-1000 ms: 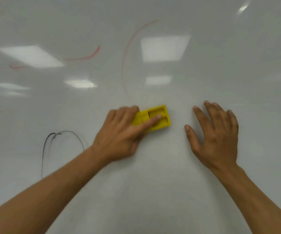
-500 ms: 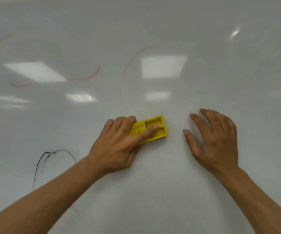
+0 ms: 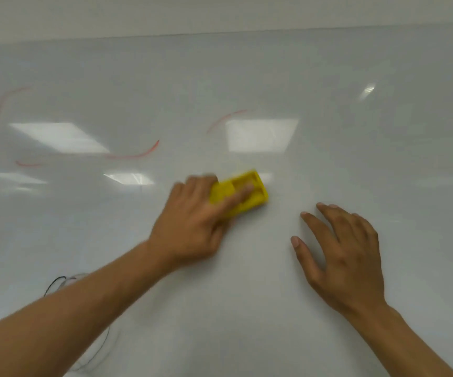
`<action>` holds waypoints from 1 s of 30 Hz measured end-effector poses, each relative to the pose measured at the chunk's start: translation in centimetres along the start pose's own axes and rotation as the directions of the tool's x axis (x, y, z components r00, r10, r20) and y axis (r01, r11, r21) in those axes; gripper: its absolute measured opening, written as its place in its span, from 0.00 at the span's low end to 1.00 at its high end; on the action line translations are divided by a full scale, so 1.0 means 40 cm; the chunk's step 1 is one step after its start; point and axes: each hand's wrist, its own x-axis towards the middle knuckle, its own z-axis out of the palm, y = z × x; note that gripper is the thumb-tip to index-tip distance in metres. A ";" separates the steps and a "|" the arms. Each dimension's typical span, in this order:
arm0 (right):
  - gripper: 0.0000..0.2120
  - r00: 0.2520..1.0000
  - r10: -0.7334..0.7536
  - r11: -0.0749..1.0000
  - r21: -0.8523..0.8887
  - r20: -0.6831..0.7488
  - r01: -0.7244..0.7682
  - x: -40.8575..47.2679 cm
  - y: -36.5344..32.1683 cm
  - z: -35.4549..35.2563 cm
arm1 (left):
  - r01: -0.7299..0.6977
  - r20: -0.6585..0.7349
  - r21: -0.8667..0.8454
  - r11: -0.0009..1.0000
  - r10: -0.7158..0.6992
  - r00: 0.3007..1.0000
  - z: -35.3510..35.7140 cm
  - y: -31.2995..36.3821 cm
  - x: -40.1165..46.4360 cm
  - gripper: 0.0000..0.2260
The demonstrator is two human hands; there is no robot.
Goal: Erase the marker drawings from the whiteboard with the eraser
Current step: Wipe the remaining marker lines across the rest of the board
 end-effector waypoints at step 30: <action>0.34 0.973 0.146 0.988 -0.084 0.180 -0.133 0.150 0.103 0.012 | 0.355 -0.117 0.054 0.933 -0.347 0.930 0.038 -0.112 0.358 0.25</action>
